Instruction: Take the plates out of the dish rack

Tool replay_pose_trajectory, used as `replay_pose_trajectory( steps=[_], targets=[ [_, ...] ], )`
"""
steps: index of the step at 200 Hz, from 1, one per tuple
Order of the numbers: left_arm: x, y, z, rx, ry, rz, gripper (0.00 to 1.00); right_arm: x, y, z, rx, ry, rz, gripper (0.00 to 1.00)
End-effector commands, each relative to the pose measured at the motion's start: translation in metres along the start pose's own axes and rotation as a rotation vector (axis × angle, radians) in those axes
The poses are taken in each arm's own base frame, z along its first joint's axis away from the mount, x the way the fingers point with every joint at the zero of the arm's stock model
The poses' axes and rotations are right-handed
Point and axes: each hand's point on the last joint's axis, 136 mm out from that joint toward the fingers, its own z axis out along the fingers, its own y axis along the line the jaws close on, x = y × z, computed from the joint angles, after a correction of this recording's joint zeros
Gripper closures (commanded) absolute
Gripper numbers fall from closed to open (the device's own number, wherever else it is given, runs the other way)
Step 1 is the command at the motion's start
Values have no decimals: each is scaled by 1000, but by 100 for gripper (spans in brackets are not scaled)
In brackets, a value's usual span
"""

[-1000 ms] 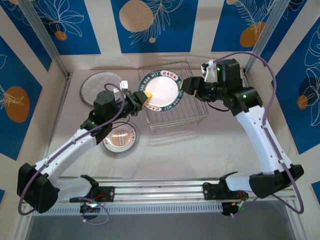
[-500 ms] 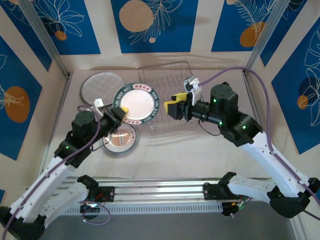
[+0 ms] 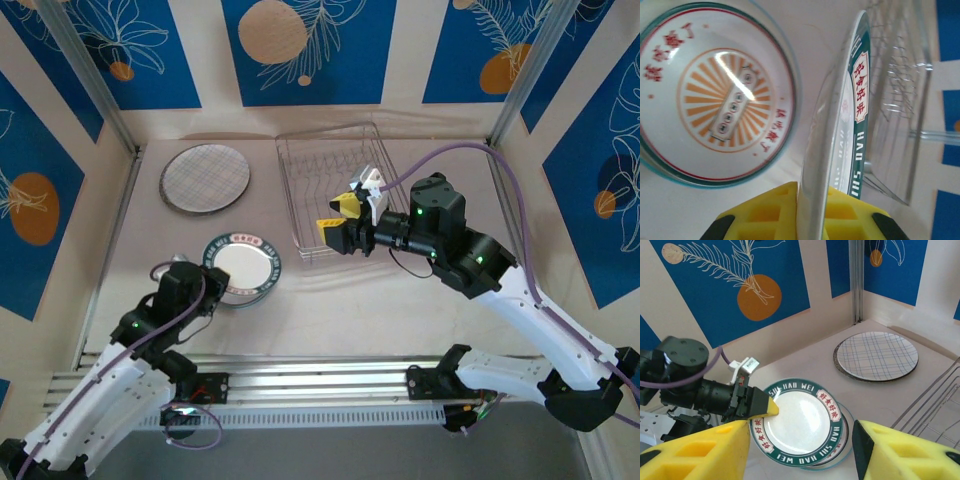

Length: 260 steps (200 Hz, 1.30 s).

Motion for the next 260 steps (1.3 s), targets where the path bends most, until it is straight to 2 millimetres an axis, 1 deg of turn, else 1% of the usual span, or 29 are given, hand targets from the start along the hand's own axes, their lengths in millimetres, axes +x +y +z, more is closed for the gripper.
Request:
replay_pose_trajectory(
  steps=[1, 36, 61, 97, 114, 148, 175, 227, 235, 260],
  targets=[
    [-11, 11, 7, -24, -73, -72, 100, 1, 2, 0, -8, 11, -15, 42],
    [-9, 31, 20, -74, -91, -94, 100, 3, 2, 0, -9, 19, 0, 43],
    [-6, 39, 30, -80, -90, -123, 100, 5, 2, 0, -8, 25, 8, 42],
    [-7, 43, 36, -87, -101, -129, 100, 5, 2, 1, -11, 26, 15, 42],
    [-5, 48, 39, -94, -102, -146, 100, 5, 2, 2, -16, 28, 19, 43],
    [-4, 56, 43, -100, -106, -172, 100, 9, 8, 4, -62, 51, 46, 43],
    [-4, 60, 45, -112, -113, -181, 100, 13, 9, 5, -69, 64, 66, 43],
    [-4, 62, 54, -116, -116, -195, 100, 12, 9, 6, -75, 65, 75, 43],
    [-5, 63, 55, -118, -119, -195, 98, 13, 9, 6, -77, 67, 77, 43],
    [-7, 64, 57, -128, -119, -198, 97, 14, 10, 6, -79, 71, 82, 43]
  ],
)
